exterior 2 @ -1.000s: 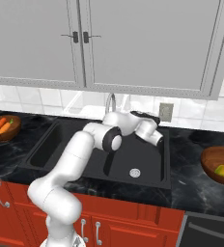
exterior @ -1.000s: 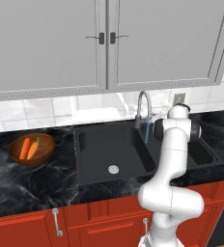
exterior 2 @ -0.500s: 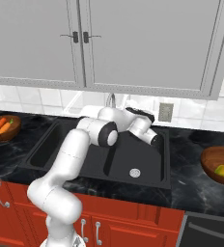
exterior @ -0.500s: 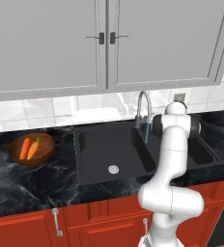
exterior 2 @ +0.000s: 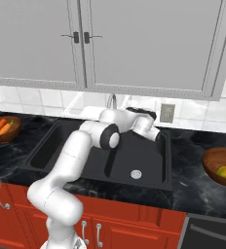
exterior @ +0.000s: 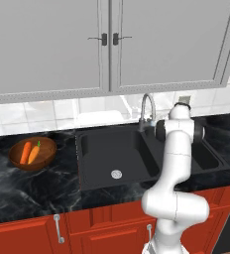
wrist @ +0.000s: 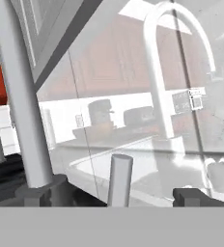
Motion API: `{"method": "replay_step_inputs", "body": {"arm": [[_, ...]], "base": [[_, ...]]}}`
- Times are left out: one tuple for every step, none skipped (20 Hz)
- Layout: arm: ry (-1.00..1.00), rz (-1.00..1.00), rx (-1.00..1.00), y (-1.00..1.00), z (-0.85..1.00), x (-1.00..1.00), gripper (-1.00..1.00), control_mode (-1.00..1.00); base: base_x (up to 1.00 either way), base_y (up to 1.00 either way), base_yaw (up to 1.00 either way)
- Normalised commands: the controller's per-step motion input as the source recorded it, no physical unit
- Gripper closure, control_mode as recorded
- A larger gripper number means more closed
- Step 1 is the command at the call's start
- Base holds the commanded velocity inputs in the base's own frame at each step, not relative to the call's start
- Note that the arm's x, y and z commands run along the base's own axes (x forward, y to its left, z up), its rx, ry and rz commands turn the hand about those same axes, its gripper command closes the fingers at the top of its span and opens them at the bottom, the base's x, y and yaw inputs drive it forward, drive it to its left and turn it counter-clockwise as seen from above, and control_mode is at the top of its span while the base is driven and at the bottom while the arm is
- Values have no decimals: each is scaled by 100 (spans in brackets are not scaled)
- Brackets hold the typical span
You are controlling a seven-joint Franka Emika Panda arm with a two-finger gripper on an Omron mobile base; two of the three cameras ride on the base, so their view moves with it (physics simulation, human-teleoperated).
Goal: Pick the carrots from the sink and place them in one bowl. Place the mango in the other bowl. Then turn off the sink faucet.
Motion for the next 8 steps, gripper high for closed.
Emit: {"method": "replay_step_inputs", "body": {"arm": [[3, 22, -8, 66, 60, 32, -100, -100], [3, 21, -10, 74, 59, 34, -100, -100], [3, 21, -12, 83, 58, 34, -100, -100], [3, 21, -15, 92, 59, 32, -100, -100], [1, 21, -17, 99, 54, 29, -100, -100], [0, 18, -21, 100, 50, 24, -100, -100], [0, 17, -23, 100, 48, 16, -100, -100], [0, 15, -25, 100, 45, 10, -100, -100]], "base": [[0, 0, 0], [0, 0, 0], [0, 0, 0], [0, 0, 0], [0, 0, 0], [0, 0, 0], [0, 0, 0], [0, 0, 0]]}}
